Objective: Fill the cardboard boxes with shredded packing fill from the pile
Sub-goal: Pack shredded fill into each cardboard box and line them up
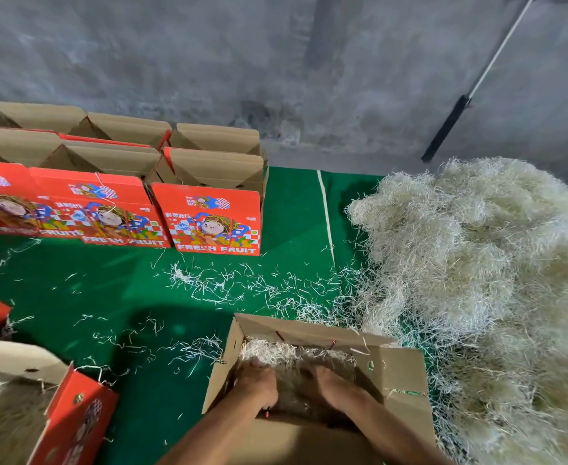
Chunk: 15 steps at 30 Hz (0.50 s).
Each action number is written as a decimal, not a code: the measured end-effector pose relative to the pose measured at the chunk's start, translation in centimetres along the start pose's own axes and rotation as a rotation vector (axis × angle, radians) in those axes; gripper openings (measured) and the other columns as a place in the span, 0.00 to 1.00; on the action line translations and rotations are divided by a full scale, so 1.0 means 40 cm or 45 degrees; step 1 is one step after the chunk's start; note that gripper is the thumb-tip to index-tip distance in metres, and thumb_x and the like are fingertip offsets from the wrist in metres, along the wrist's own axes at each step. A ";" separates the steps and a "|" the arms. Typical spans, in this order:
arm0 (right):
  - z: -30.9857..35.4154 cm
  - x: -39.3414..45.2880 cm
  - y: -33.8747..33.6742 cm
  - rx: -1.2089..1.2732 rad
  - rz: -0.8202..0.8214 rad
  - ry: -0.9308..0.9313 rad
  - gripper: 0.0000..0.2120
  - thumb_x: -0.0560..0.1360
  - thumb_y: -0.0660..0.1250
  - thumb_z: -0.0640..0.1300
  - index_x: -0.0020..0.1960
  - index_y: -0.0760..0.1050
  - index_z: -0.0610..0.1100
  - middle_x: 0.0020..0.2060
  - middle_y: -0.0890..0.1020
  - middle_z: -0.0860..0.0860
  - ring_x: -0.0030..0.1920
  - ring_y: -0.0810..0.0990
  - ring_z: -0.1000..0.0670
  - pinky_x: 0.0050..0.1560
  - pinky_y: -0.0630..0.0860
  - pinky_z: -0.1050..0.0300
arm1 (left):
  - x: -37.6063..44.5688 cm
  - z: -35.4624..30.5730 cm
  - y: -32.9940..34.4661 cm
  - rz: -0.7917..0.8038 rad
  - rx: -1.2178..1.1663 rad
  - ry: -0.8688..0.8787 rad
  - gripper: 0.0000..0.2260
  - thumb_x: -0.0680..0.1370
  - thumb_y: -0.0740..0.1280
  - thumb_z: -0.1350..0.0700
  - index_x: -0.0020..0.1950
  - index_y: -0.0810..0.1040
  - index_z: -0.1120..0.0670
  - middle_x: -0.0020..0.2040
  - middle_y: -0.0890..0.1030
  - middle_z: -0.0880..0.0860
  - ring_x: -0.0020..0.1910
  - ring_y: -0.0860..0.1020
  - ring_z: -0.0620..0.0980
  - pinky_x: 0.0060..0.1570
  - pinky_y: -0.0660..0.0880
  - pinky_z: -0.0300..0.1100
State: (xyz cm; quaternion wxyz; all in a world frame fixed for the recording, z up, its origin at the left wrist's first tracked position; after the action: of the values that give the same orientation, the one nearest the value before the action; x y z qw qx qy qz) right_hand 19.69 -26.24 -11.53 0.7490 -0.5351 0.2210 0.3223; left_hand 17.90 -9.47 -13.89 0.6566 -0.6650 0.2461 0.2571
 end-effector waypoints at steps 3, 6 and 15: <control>-0.007 0.010 -0.004 0.027 0.011 -0.008 0.21 0.81 0.56 0.35 0.72 0.68 0.47 0.63 0.78 0.44 0.62 0.78 0.47 0.65 0.74 0.53 | 0.003 0.006 -0.019 -0.184 -0.077 0.051 0.17 0.78 0.66 0.57 0.67 0.75 0.56 0.66 0.77 0.57 0.64 0.74 0.56 0.69 0.65 0.50; -0.014 0.023 -0.017 0.047 -0.137 0.010 0.09 0.76 0.63 0.39 0.55 0.78 0.45 0.46 0.83 0.49 0.42 0.82 0.52 0.42 0.82 0.58 | 0.004 0.005 -0.018 -0.301 -0.275 0.069 0.23 0.78 0.66 0.58 0.74 0.68 0.55 0.74 0.68 0.56 0.73 0.67 0.57 0.77 0.56 0.52; -0.041 0.016 -0.022 -0.148 -0.147 0.143 0.17 0.80 0.62 0.43 0.67 0.73 0.39 0.64 0.78 0.41 0.63 0.78 0.41 0.63 0.75 0.51 | -0.016 0.008 -0.094 -0.075 -0.134 0.099 0.15 0.79 0.64 0.56 0.64 0.78 0.59 0.62 0.79 0.58 0.60 0.78 0.55 0.65 0.73 0.49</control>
State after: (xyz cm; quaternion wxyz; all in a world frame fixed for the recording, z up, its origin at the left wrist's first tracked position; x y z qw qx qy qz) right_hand 20.82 -27.83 -11.92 0.7204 -0.6067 0.2126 0.2603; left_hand 19.90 -9.09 -10.66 0.6180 -0.7149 0.2379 0.2244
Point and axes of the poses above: each hand's wrist, its own x-axis towards the middle knuckle, its own y-axis out of the palm, z = x × y, the point moved 1 cm from there along x, towards the middle knuckle
